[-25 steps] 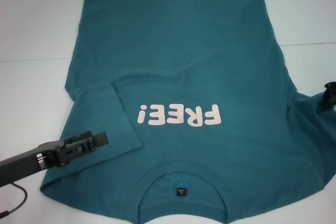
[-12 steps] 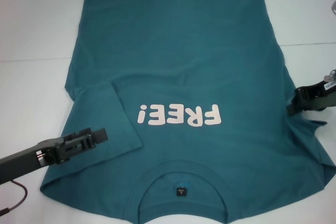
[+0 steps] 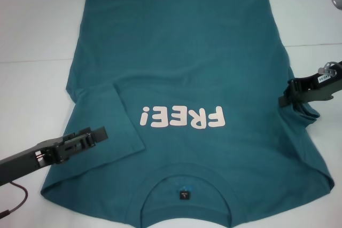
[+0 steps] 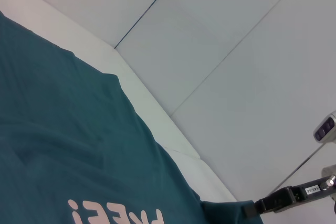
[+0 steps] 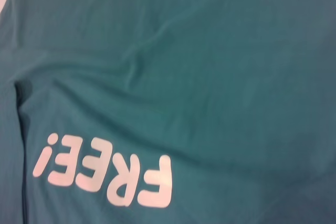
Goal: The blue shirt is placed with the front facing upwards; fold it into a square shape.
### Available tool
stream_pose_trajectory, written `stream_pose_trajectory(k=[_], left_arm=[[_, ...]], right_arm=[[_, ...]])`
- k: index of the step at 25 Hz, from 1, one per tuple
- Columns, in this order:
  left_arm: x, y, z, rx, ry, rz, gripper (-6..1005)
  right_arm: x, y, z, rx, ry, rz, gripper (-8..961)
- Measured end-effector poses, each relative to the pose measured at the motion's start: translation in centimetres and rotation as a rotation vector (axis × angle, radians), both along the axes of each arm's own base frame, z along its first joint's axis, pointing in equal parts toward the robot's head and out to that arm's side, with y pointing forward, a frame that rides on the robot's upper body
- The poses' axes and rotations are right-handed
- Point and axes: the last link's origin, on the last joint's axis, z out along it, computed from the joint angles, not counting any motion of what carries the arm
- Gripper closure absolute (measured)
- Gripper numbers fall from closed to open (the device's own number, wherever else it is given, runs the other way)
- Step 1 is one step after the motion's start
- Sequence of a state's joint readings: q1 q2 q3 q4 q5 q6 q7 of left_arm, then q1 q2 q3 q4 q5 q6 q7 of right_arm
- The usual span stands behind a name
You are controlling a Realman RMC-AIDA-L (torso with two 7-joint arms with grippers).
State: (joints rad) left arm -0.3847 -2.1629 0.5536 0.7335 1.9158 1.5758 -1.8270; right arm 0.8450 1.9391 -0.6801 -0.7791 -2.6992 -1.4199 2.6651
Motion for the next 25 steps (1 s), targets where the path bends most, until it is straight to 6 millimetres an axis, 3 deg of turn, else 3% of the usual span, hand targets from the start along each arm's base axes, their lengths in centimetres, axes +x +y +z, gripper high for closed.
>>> stream_pose_trajectory(k=[25], left_arm=[[-0.1,0.1,0.1,0.021,-0.015,0.014,233]], right_arm=[[-0.2,1.1,-2.5,0.038,0.019,-0.009,927]])
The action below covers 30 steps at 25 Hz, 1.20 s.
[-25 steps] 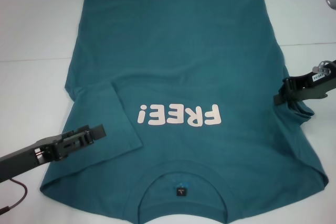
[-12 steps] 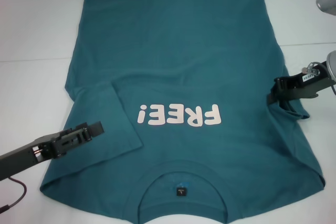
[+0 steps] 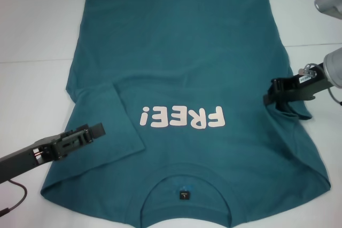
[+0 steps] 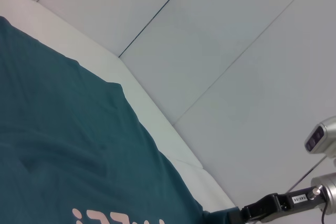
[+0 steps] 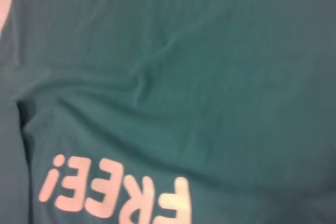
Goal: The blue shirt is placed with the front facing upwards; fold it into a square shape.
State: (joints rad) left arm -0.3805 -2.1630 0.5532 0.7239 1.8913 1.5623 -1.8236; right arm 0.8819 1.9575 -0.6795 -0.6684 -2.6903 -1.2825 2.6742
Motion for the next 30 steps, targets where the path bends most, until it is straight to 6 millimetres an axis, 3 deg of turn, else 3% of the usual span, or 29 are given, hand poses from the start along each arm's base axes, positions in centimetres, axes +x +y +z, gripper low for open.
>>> stream_pose_trajectory(k=[7,18,23,30], left_arm=[[-0.28,-0.06,0.13,0.013,-0.012,0.015,233],[-0.32,-0.06,0.20,0.015,-0.013,0.017,233],[-0.34,-0.06,0.24,0.016,-0.015,0.019,233],[-0.54,-0.06,0.53,0.030,-0.024,0.031,233]], right_arm=[[-0.02,0.05,-1.19,0.008,0.099,-0.059,926],[0.63,-0.06,-0.74,0.021,0.101,-0.081,797],[0.10,0.12,-1.02,0.042,0.152,-0.067,611],[0.06,-0.02,-0.65,0.016,0.129,-0.027,452]])
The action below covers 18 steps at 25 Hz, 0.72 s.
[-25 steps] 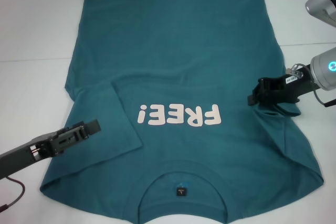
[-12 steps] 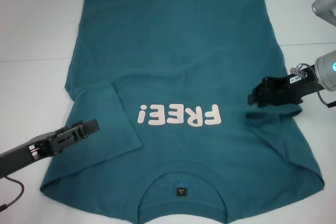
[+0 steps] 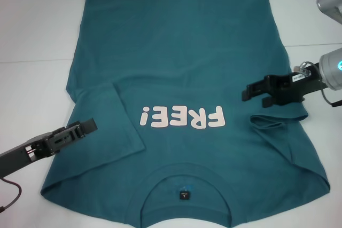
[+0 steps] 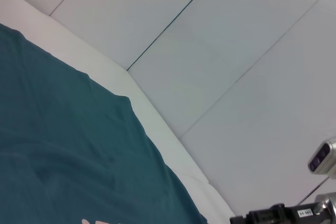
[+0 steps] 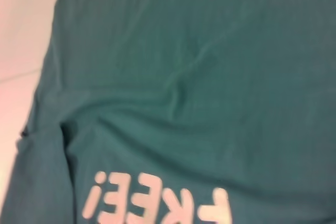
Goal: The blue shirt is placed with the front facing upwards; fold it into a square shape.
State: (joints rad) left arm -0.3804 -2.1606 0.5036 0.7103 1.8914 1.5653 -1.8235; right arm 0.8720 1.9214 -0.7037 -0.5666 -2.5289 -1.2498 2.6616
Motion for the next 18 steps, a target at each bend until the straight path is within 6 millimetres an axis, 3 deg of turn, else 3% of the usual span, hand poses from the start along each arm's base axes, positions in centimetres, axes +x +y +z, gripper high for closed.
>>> stream_pose_trajectory(k=[7,12,18], left_arm=[[0.0,0.0,0.0,-0.001,-0.001,0.002,233],[0.0,0.0,0.0,0.000,-0.001,0.003,233],[-0.1,0.0,0.0,-0.001,-0.001,0.005,233]], right_arm=[[0.2,-0.7,2.6,-0.094,-0.156,0.157,263],[-0.1,-1.5,3.2,-0.121,-0.215,0.346,266],[-0.5,-3.0,1.4,-0.207,-0.281,0.585,290]])
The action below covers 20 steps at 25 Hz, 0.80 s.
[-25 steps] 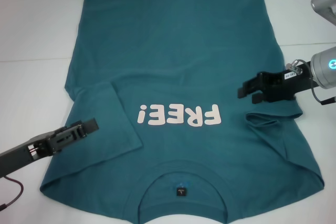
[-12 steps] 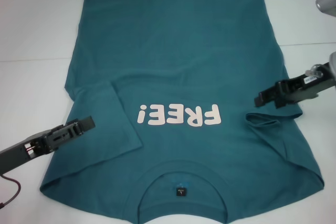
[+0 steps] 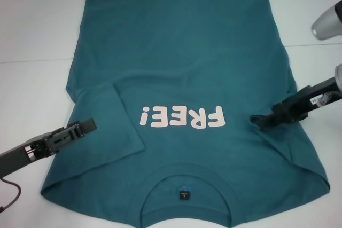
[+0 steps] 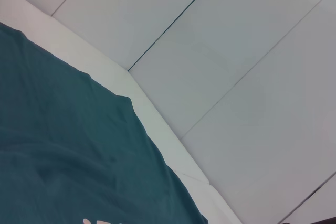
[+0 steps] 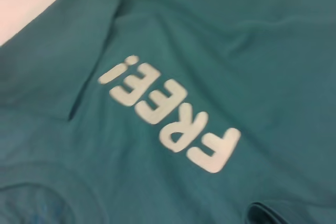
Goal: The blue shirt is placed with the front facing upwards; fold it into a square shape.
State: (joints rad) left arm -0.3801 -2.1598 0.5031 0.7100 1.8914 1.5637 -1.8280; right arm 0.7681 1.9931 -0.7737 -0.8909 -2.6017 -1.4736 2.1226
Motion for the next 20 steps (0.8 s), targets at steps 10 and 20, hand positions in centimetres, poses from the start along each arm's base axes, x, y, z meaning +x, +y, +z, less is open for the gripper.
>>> stream_pose_trajectory(k=[10,20], left_arm=[[0.0,-0.1,-0.1,-0.003,-0.006,0.003,233],[0.1,0.0,-0.2,-0.006,-0.009,0.003,233]], right_arm=[[-0.3,-0.6,-0.2,-0.068,-0.096,0.094,336],[0.8,-0.3,-0.6,-0.033,-0.175,0.087,381]])
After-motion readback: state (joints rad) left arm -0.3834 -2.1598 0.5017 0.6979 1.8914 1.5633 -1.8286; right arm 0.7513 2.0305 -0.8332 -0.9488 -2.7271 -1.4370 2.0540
